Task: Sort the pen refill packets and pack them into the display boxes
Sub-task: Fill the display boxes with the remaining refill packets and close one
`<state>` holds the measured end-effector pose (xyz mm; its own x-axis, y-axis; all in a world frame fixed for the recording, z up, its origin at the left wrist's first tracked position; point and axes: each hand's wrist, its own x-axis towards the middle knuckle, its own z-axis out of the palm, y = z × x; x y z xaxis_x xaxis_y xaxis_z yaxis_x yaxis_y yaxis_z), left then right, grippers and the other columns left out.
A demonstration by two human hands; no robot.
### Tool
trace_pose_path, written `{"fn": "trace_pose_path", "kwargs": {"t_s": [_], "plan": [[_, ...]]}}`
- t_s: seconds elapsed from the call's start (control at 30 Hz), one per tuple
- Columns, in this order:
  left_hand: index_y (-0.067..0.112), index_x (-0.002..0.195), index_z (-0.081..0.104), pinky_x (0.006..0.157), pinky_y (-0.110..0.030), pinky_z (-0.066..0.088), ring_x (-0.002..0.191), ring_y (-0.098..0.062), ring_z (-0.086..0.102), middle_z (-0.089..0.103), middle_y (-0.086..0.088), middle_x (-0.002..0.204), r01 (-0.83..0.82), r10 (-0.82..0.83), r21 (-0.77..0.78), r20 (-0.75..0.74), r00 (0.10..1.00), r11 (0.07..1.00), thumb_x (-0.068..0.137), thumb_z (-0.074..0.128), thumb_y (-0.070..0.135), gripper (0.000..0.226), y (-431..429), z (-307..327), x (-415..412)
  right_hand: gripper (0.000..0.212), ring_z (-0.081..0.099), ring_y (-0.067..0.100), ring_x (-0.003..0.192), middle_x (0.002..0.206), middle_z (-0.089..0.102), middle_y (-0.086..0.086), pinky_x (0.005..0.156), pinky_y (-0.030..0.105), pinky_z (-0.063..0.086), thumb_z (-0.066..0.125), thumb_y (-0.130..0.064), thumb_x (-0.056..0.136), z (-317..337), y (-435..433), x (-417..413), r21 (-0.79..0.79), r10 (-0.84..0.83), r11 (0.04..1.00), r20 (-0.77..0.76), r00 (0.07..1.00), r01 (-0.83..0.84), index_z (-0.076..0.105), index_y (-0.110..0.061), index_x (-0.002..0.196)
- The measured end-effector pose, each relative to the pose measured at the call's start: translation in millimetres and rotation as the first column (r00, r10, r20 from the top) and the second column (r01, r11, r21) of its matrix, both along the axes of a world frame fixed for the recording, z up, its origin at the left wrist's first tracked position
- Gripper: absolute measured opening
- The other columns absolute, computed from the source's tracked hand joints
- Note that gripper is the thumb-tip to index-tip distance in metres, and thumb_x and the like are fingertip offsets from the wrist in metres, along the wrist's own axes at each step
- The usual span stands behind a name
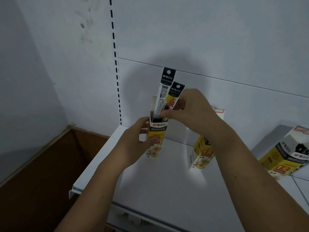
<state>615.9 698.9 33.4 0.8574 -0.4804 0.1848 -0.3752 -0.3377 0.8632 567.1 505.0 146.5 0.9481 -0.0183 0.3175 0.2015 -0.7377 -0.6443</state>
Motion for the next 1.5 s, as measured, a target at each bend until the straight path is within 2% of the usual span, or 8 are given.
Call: {"fn": "trace_pose_path", "kwargs": {"t_s": [0.2, 0.37, 0.47, 0.63, 1.03, 1.17, 1.27, 1.5], "plan": [[0.040, 0.140, 0.048, 0.073, -0.010, 0.056, 0.107, 0.018, 0.056, 0.058, 0.036, 0.118, -0.004, 0.004, -0.031, 0.006, 1.000, 1.000, 0.092, 0.075, 0.032, 0.055, -2, -1, -2, 0.025, 0.074, 0.003, 0.082, 0.094, 0.079, -0.010, 0.076, 0.024, 0.059, 0.088, -0.033, 0.081, 2, 1, -1, 0.016, 0.029, 0.999, 0.022, 0.999, -0.029, 0.079, -0.022, 0.102], [0.038, 0.142, 0.049, 0.088, -0.023, 0.058, 0.108, 0.023, 0.054, 0.059, 0.036, 0.119, -0.004, 0.004, -0.015, 0.009, 1.000, 1.000, 0.092, 0.075, 0.033, 0.056, 0, -2, -1, 0.015, 0.074, 0.016, 0.076, 0.082, 0.077, 0.000, 0.075, 0.035, 0.061, 0.086, -0.019, 0.084, 7, -1, -8, 0.221, -0.054, 0.975, 0.201, 0.978, 0.009, 0.077, -0.013, 0.095], [0.035, 0.144, 0.050, 0.088, -0.023, 0.057, 0.110, 0.018, 0.055, 0.062, 0.027, 0.125, -0.010, 0.010, -0.007, 0.022, 1.000, 1.000, 0.093, 0.075, 0.032, 0.057, -2, -1, -2, 0.008, 0.062, -0.003, 0.064, 0.076, 0.072, -0.009, 0.062, 0.009, 0.044, 0.083, -0.022, 0.088, 0, 2, -9, 0.058, -0.030, 0.998, 0.147, 0.989, 0.022, 0.079, -0.017, 0.093], [0.033, 0.143, 0.051, 0.093, -0.034, 0.061, 0.113, 0.007, 0.059, 0.064, 0.022, 0.127, -0.016, 0.016, -0.002, 0.023, 1.000, 1.000, 0.093, 0.076, 0.031, 0.056, -3, -1, -4, 0.011, 0.055, -0.005, 0.064, 0.067, 0.061, -0.032, 0.061, 0.007, 0.036, 0.073, -0.024, 0.096, -11, 9, -10, -0.159, 0.022, 0.987, 0.059, 0.998, -0.013, 0.080, -0.023, 0.104], [0.033, 0.145, 0.049, 0.099, -0.042, 0.059, 0.121, -0.001, 0.059, 0.064, 0.018, 0.133, -0.023, 0.022, 0.025, 0.014, 1.000, 0.999, 0.093, 0.075, 0.033, 0.058, -1, 2, -9, 0.013, 0.053, -0.017, 0.073, 0.087, 0.065, -0.012, 0.066, 0.000, 0.036, 0.064, -0.016, 0.100, -8, 23, -16, -0.197, -0.065, 0.977, 0.113, 0.991, 0.087, 0.076, -0.018, 0.106], [0.032, 0.144, 0.050, 0.101, -0.046, 0.058, 0.125, -0.006, 0.059, 0.065, 0.015, 0.136, -0.018, 0.018, 0.038, 0.008, 1.000, 0.999, 0.093, 0.076, 0.033, 0.057, 0, 4, -10, 0.015, 0.060, 0.002, 0.080, 0.091, 0.067, -0.008, 0.068, 0.007, 0.040, 0.059, -0.016, 0.102, -6, 29, -20, -0.199, -0.106, 0.973, 0.076, 0.991, 0.119, 0.073, -0.016, 0.109], [0.033, 0.142, 0.051, 0.099, -0.042, 0.059, 0.125, -0.005, 0.060, 0.065, 0.016, 0.133, -0.009, 0.008, 0.026, 0.011, 1.000, 1.000, 0.093, 0.076, 0.030, 0.055, 1, 4, -10, 0.019, 0.064, 0.018, 0.089, 0.098, 0.071, 0.001, 0.082, 0.032, 0.053, 0.056, -0.018, 0.103, -10, 36, -21, -0.322, -0.096, 0.941, 0.044, 0.994, 0.105, 0.072, -0.016, 0.113], [0.033, 0.144, 0.050, 0.095, -0.026, 0.053, 0.112, 0.006, 0.058, 0.065, 0.022, 0.127, -0.008, 0.008, 0.013, 0.009, 1.000, 1.000, 0.093, 0.076, 0.031, 0.057, 1, 4, -12, 0.023, 0.053, 0.017, 0.085, 0.090, 0.057, -0.007, 0.098, 0.045, 0.040, 0.038, -0.025, 0.108, -16, 38, -24, -0.583, -0.118, 0.810, -0.060, 0.991, 0.061, 0.059, -0.024, 0.117]]}}
